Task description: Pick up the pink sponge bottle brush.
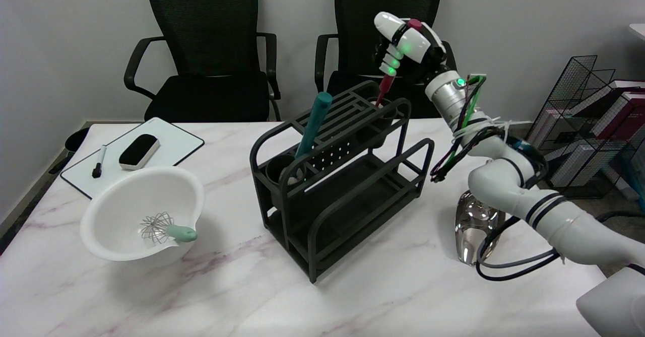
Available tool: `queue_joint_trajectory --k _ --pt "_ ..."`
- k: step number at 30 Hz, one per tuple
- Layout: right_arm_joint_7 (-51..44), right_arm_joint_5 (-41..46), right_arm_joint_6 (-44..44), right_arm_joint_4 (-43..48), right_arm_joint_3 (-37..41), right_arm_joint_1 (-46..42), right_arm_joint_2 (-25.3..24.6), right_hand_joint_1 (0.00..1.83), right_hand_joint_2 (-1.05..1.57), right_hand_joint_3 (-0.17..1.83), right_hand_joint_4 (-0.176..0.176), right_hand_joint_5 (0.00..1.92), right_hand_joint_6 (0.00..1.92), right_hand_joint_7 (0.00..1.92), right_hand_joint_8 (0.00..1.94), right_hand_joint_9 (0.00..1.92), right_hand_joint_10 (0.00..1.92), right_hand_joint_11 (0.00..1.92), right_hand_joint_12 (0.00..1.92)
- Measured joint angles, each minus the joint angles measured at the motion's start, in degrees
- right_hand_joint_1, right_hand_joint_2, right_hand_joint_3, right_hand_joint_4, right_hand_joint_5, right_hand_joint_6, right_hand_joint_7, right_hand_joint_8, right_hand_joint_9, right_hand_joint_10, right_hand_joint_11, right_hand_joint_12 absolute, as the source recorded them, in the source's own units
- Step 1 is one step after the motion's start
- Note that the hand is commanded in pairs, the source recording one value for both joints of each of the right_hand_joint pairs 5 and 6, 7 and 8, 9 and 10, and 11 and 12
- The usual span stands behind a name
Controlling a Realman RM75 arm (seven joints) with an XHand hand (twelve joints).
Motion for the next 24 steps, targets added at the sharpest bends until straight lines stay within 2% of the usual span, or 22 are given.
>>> queue_joint_trajectory --k 14,24 --pt "0.2 -0.8 -11.3 9.9 0.7 0.4 6.7 1.13 1.42 0.61 0.0 1.92 1.92 1.92 1.92 1.92 1.92 1.92 1.92" --pt "0.2 -1.1 -15.6 14.2 2.1 -0.1 9.0 1.12 1.46 0.57 0.0 1.92 1.92 1.92 1.92 1.92 1.92 1.92 1.92"
